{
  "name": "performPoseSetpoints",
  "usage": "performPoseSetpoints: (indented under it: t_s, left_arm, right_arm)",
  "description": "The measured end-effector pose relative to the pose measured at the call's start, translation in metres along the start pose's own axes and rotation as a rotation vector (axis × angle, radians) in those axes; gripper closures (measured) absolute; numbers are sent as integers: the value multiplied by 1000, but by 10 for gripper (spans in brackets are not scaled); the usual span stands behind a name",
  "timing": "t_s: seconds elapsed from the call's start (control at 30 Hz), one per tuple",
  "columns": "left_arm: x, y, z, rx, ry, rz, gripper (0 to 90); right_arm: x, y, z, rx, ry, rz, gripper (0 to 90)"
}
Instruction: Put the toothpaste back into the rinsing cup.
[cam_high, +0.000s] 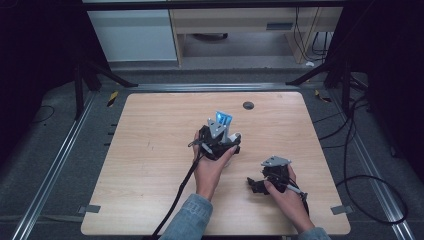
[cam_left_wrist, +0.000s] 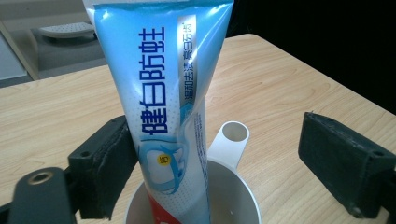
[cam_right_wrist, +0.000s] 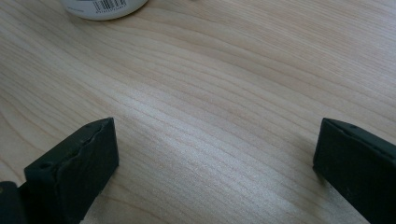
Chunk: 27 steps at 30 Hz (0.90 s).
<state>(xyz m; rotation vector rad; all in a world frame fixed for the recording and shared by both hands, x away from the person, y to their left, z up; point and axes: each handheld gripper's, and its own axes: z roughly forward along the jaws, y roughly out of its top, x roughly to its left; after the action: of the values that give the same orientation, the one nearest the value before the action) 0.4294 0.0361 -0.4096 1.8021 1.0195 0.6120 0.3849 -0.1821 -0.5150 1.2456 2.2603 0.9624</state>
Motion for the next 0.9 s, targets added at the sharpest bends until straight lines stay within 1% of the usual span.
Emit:
performPoseSetpoints:
  t_s: [0.03,0.1,0.13,0.17,0.2,0.27,0.33,0.43,0.47,0.57,0.73,0.8,0.9]
  left_arm:
    - [-1,0,0,7,-1,4,98]
    - [-2,0,0,13,2,4,90]
    - [-3,1,0,20,5,13,75]
    - [-3,1,0,20,5,13,70]
    - [-3,2,-1,38,5,22,67]
    - [-3,2,-2,44,3,21,65]
    - [-2,5,-5,63,3,27,66]
    - [-2,10,-12,63,4,27,63]
    - [-2,10,-12,63,4,27,63]
    - [-1,12,-14,67,16,45,58]
    - [3,15,-17,54,29,39,58]
    - [5,15,-18,56,27,32,58]
    - [5,15,-19,58,21,36,58]
  right_arm:
    - [0,0,0,0,0,0,3]
    - [0,0,0,0,0,0,3]
    - [0,0,0,0,0,0,3]
    - [0,0,0,0,0,-2,3]
    - [0,0,0,0,0,-1,3]
    - [0,0,0,0,0,0,3]
    - [0,0,0,-1,0,-1,3]
    - [0,0,0,-1,1,1,3]
    - [0,0,0,-2,1,1,3]
    - [0,0,0,-2,1,-2,3]
    - [0,0,0,0,0,0,3]
    - [0,0,0,0,0,1,3]
    - [0,0,0,0,0,1,3]
